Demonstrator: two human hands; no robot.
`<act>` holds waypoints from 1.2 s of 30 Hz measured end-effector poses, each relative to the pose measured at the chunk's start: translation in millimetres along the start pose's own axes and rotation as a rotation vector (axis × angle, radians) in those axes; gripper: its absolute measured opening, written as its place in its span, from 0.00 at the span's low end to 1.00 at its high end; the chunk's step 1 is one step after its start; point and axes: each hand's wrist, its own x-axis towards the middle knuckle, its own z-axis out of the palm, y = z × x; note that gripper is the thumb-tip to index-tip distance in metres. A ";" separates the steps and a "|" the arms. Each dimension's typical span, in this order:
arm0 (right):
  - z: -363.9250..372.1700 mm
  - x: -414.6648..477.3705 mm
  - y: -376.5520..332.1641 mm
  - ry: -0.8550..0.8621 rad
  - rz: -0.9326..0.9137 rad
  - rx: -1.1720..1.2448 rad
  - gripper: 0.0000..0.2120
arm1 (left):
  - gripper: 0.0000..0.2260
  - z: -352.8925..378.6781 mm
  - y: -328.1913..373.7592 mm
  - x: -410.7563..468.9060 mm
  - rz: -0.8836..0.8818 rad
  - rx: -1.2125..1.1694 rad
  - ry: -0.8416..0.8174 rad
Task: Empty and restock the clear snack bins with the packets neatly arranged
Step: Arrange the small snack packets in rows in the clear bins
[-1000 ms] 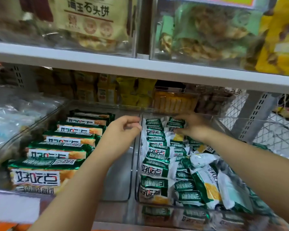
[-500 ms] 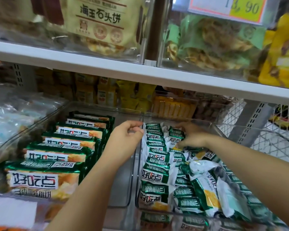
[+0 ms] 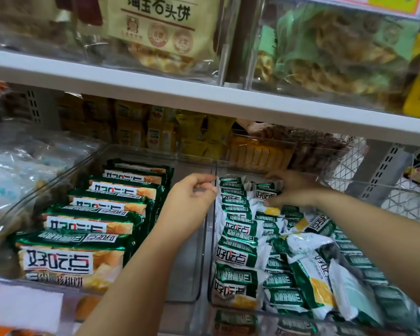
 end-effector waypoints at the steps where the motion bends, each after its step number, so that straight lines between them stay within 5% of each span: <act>1: 3.6 1.0 -0.2 0.075 0.009 -0.039 0.34 | 0.10 0.0 -0.3 0.1 -0.001 -0.004 0.001; 5: 16.2 0.7 -0.3 0.185 -0.078 -0.307 0.25 | 0.10 1.6 -1.3 0.5 -0.002 -0.019 -0.004; 11: 21.0 -0.8 0.2 0.075 -0.209 -0.283 0.23 | 0.10 3.1 -0.7 1.8 -0.008 0.000 0.006; 17: -18.2 -27.2 9.3 -0.026 -0.126 -0.224 0.14 | 0.09 0.7 0.5 2.5 -0.007 -0.004 -0.003; 21: -32.1 -47.7 18.8 -0.431 0.008 -0.463 0.30 | 0.10 1.2 2.8 2.0 -0.013 0.009 -0.012; 24: -29.3 -53.6 16.1 -0.500 0.029 -0.541 0.35 | 0.10 2.3 3.9 -0.9 -0.021 0.023 -0.019; 29: -34.4 -60.6 17.0 -0.306 0.035 -0.663 0.32 | 0.09 3.2 12.3 -5.9 -0.002 0.069 -0.040; 32: -44.9 -75.8 13.2 -0.041 0.026 -0.768 0.25 | 0.09 3.9 24.0 -8.9 0.073 0.186 -0.036; 36: -39.3 -95.2 -6.7 0.266 -0.029 -0.338 0.25 | 0.07 8.4 46.1 -18.7 0.176 0.306 -0.079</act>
